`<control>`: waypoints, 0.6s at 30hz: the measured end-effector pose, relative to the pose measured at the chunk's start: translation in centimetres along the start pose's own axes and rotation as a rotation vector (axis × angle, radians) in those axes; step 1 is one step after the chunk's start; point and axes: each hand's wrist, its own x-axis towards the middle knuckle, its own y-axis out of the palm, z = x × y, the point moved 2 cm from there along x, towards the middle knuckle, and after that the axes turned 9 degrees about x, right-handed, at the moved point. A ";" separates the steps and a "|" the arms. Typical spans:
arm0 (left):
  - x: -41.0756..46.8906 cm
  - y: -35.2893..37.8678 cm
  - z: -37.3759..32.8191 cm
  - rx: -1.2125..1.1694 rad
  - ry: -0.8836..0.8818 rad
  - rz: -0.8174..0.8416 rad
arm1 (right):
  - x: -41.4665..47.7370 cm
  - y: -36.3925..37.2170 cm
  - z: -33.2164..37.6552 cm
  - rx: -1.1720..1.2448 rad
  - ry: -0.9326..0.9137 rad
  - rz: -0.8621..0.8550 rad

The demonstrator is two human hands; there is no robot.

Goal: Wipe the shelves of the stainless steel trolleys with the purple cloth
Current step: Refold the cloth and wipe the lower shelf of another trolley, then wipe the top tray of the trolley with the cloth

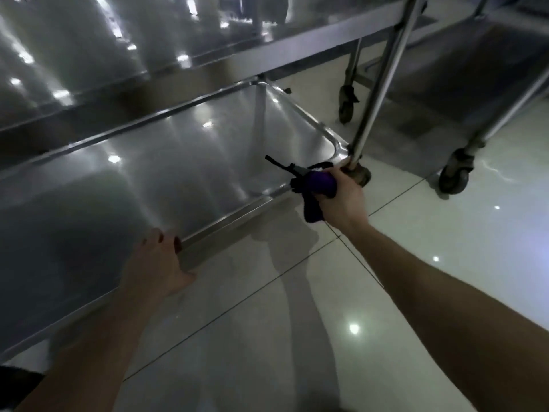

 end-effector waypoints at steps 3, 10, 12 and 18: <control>-2.1 -3.5 -0.5 -0.087 -0.007 0.171 | -4.2 -2.6 3.0 0.240 0.196 0.083; -13.0 -18.6 -9.3 -0.982 0.018 0.414 | -10.8 -12.2 15.1 0.587 0.522 0.076; -16.6 -24.2 -10.9 -1.052 0.070 0.496 | -12.2 -15.8 19.8 0.719 0.589 0.051; -26.5 -40.0 -12.5 -1.328 -0.018 0.379 | -16.8 -27.2 33.4 0.959 0.762 0.113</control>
